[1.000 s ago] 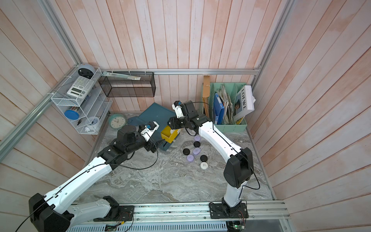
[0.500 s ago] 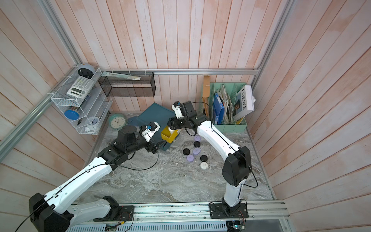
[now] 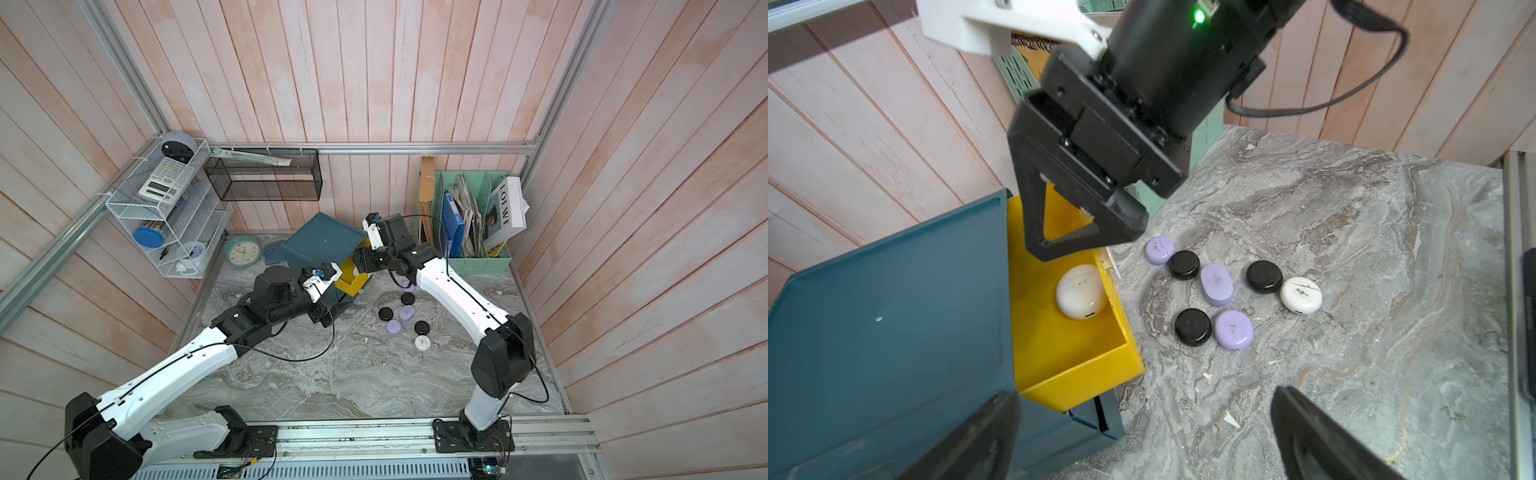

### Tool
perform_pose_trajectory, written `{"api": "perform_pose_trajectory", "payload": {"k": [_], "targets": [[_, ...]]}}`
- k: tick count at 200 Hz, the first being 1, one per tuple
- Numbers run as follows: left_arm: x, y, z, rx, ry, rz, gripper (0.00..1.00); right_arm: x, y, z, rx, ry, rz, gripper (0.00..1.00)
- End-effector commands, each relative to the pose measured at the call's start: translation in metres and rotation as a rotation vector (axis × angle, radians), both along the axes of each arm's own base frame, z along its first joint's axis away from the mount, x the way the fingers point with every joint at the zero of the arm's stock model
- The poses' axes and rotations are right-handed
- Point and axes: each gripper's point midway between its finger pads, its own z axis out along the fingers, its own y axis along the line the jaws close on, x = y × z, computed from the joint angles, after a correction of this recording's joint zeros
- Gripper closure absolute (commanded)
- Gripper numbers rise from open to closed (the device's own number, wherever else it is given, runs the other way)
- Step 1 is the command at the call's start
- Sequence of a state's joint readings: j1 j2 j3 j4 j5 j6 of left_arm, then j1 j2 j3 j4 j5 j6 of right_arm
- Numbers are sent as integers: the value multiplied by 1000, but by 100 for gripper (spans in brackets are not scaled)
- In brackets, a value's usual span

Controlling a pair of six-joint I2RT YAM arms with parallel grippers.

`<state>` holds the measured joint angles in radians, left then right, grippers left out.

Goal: Put the bluetooth earphones in the drawer according to color
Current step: Place the bluetooth earphone in the drawer, then pick up the Bluetooth earphone from the center of the board.

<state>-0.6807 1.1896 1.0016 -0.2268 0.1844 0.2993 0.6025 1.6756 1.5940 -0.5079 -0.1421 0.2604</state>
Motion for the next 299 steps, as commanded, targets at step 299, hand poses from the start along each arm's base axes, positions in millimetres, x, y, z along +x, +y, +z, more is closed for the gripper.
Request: {"api": "perform_pose_trajectory", "payload": {"k": [299], "targets": [[-106,-115,-120,275,110,-354,0,-150,-183,-197,-369,616,-327,31]]}}
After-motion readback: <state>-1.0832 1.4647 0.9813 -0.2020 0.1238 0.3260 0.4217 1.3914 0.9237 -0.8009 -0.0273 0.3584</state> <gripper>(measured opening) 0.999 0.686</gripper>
